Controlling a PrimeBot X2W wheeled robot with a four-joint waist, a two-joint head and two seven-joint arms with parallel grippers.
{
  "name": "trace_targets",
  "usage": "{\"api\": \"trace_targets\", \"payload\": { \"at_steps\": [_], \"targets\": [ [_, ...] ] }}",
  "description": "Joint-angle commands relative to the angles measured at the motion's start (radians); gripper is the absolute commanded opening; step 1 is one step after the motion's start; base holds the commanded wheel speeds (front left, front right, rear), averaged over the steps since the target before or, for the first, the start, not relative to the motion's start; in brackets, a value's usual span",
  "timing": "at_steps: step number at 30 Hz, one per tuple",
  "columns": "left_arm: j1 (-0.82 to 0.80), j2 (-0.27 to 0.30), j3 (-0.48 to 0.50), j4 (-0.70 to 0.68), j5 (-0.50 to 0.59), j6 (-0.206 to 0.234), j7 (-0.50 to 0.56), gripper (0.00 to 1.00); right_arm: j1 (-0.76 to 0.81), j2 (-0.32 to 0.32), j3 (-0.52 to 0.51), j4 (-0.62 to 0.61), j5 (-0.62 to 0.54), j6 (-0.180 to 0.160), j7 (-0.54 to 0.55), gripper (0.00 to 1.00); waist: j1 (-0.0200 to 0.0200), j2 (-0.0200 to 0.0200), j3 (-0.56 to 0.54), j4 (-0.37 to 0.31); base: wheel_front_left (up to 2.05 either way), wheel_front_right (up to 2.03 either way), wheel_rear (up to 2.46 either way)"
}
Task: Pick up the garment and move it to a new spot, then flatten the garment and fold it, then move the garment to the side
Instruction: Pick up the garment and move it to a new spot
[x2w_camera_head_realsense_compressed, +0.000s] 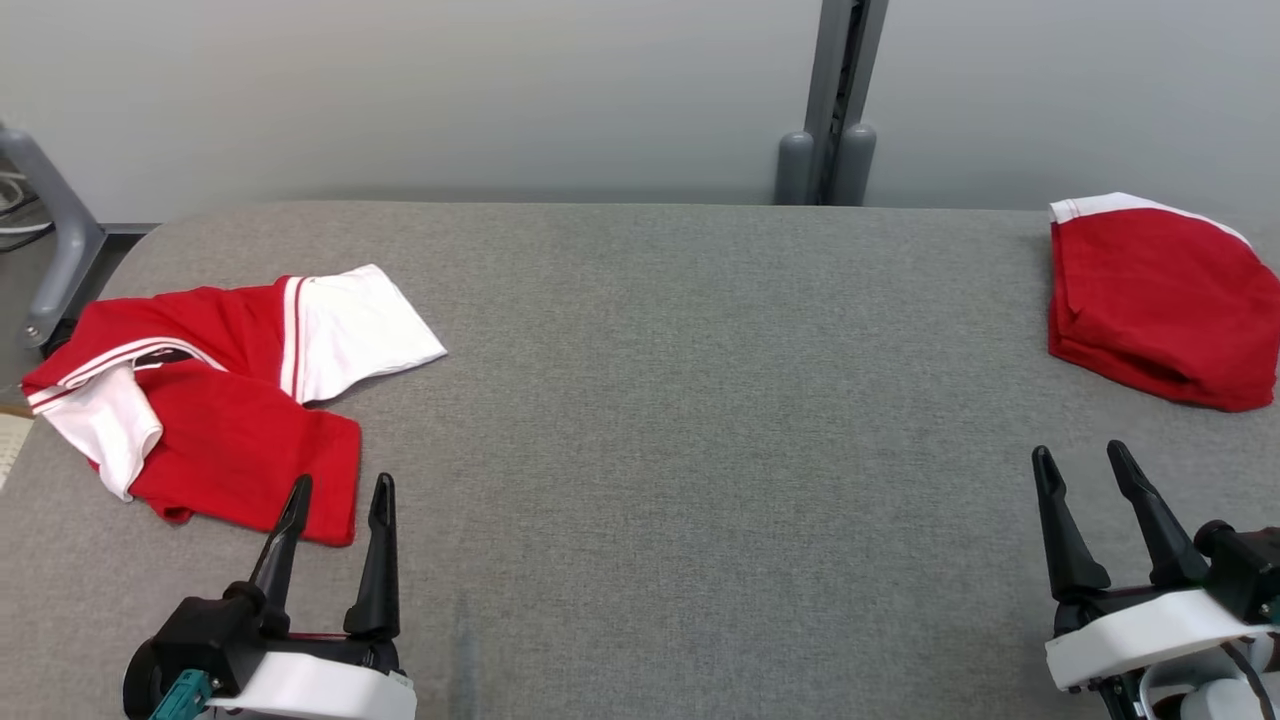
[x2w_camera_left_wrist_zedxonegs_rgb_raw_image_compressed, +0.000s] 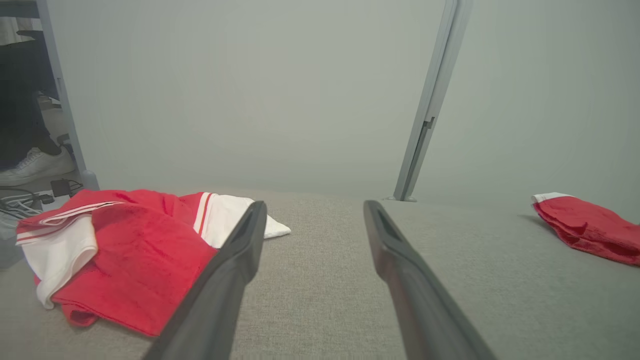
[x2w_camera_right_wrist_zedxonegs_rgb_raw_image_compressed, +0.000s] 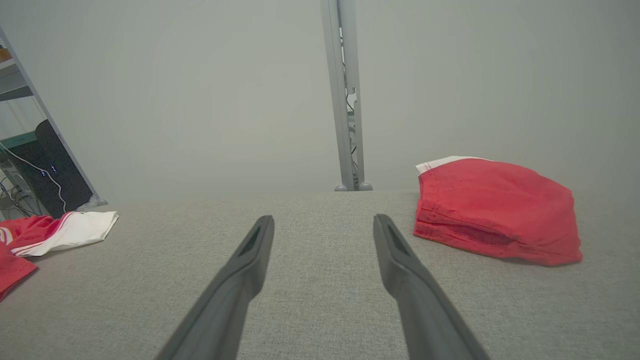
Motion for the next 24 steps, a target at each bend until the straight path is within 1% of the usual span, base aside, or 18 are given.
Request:
{"api": "trace_targets", "payload": {
  "at_steps": [1, 4, 5, 16, 17, 24],
  "targets": [
    [-0.008, 0.003, 0.007, 0.006, 0.004, -0.001, -0.002, 1.00, -0.007, -0.008, 0.001, 0.000, 0.006, 0.000, -0.004, 1.00, 0.0000, 0.0000, -0.003, 0.019, 0.00, 0.00, 0.00],
    [-0.009, 0.000, 0.012, 0.011, 0.004, 0.004, -0.002, 1.00, -0.005, -0.005, 0.010, 0.005, 0.008, 0.000, -0.004, 1.00, 0.0000, 0.0000, -0.007, 0.053, 0.00, 0.00, 0.00],
    [-0.012, -0.002, 0.015, 0.014, -0.001, 0.003, -0.002, 1.00, -0.004, -0.005, 0.018, 0.009, 0.011, 0.000, -0.004, 1.00, 0.0000, 0.0000, -0.009, 0.079, 0.00, 0.00, 0.00],
    [0.004, -0.010, 0.019, 0.039, -0.008, 0.009, -0.002, 1.00, 0.001, -0.012, 0.065, 0.021, 0.028, 0.000, 0.005, 1.00, 0.0000, 0.0000, -0.028, 0.235, 0.00, 0.00, 0.00],
    [0.004, -0.010, 0.019, 0.039, -0.008, 0.009, -0.002, 1.00, 0.001, -0.012, 0.065, 0.021, 0.028, 0.000, 0.005, 1.00, 0.0000, 0.0000, -0.028, 0.235, 0.00, 0.00, 0.00],
    [0.015, -0.006, 0.022, 0.047, -0.012, 0.014, -0.002, 1.00, 0.006, -0.007, 0.090, 0.025, 0.036, 0.000, 0.008, 1.00, 0.0000, 0.0000, -0.041, 0.309, 0.00, 0.00, 0.00]
  ]
}}
